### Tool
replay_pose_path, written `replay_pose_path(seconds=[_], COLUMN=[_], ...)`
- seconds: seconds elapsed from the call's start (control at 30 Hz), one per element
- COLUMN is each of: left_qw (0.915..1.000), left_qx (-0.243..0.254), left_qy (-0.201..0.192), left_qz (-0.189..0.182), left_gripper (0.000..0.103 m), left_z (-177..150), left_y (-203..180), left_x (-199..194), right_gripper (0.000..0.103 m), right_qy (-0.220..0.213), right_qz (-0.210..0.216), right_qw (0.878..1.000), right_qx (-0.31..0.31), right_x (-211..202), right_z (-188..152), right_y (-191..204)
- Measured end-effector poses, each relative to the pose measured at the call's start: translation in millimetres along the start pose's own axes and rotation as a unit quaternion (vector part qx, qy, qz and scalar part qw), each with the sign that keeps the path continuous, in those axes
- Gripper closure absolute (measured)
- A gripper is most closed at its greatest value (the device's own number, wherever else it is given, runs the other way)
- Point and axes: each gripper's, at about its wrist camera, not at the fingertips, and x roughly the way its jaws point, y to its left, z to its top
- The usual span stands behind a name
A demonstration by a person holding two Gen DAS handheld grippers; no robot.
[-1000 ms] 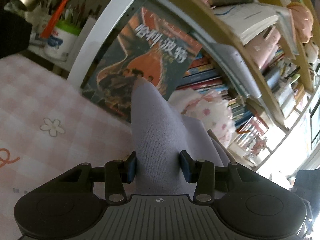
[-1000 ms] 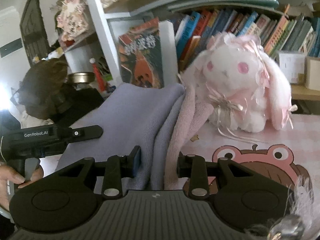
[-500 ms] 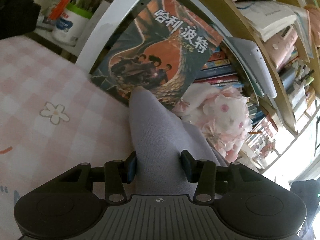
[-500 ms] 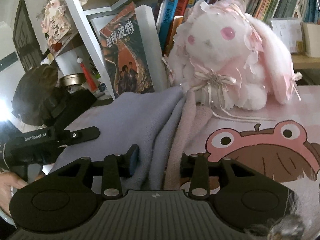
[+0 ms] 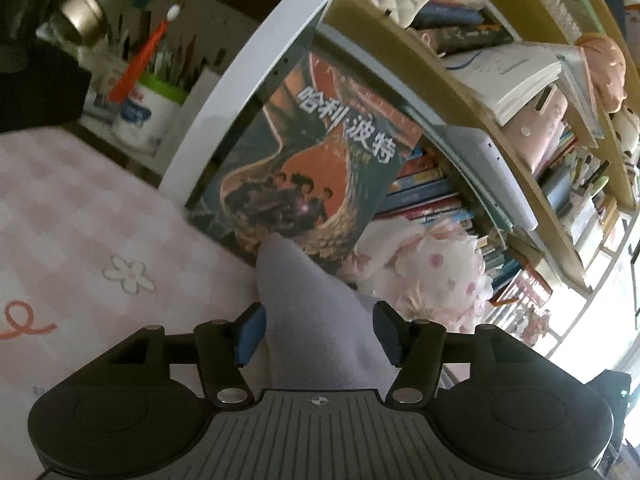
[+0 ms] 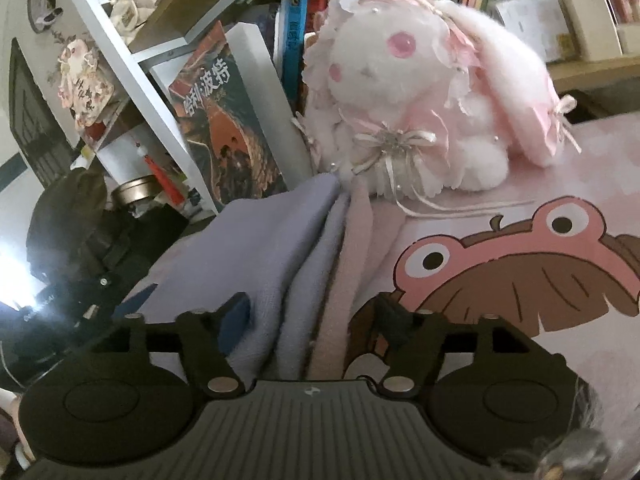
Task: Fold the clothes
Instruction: 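Open the left gripper to release the sweater and withdraw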
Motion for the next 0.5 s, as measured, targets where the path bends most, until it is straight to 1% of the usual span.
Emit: replay_pose_path(seconds=[0.03, 0.17, 0.23, 0.3, 0.37, 0.43, 0.5], left_qw=[1.0, 0.9998, 0.9996, 0.9984, 0.9961, 0.9925, 0.9881], left_qx=[-0.001, -0.01, 0.004, 0.03, 0.06, 0.09, 0.119], left_qy=[-0.003, -0.008, -0.019, -0.034, -0.046, -0.059, -0.068], left_qz=[0.005, 0.017, 0.023, 0.034, 0.046, 0.058, 0.07], left_gripper=[0.041, 0.04, 0.04, 0.04, 0.031, 0.027, 0.022], left_z=[0.2, -0.7, -2.7, -6.7, -11.9, -17.2, -23.0], left_y=[-0.6, -5.1, -13.3, -25.2, -37.1, -49.1, -61.0], left_x=[-2.6, -15.6, -25.2, -34.2, -41.8, -49.4, -56.2], right_gripper=[0.032, 0.023, 0.02, 0.017, 0.013, 0.007, 0.004], right_qy=[-0.003, -0.013, -0.023, -0.037, -0.054, -0.071, -0.087], right_qz=[-0.002, -0.012, -0.016, -0.022, -0.026, -0.033, -0.042], right_qw=[1.0, 1.0, 0.999, 0.998, 0.996, 0.992, 0.988], right_qx=[-0.004, -0.02, -0.036, -0.053, -0.073, -0.095, -0.12], right_x=[-1.9, -9.3, -18.4, -31.4, -44.3, -55.8, -67.1], right_z=[-0.5, -2.3, -4.3, -6.9, -10.3, -15.1, -21.1], right_y=[1.2, 6.0, 10.8, 17.5, 25.4, 34.4, 44.0])
